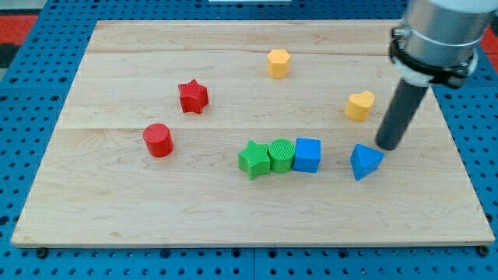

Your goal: Move blue triangle closer to the blue cube

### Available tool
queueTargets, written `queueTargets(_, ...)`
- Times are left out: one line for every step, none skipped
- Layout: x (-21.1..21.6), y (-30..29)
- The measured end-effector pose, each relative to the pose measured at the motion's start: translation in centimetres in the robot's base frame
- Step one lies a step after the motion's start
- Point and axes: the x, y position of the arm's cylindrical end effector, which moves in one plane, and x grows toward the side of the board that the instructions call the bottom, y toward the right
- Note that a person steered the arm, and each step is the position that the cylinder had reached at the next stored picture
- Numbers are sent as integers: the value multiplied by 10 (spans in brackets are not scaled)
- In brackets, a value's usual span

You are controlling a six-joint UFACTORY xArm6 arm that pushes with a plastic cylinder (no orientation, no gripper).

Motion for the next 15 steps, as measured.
queueTargets(4,46)
queueTargets(45,52)
queueTargets(58,35)
queueTargets(58,2)
queueTargets(58,-38)
queueTargets(58,-62)
queueTargets(58,-54)
queueTargets(53,-19)
queueTargets(39,-13)
queueTargets(27,-15)
queueTargets(25,-25)
queueTargets(25,-32)
queueTargets(25,-36)
queueTargets(25,-44)
queueTargets(25,-51)
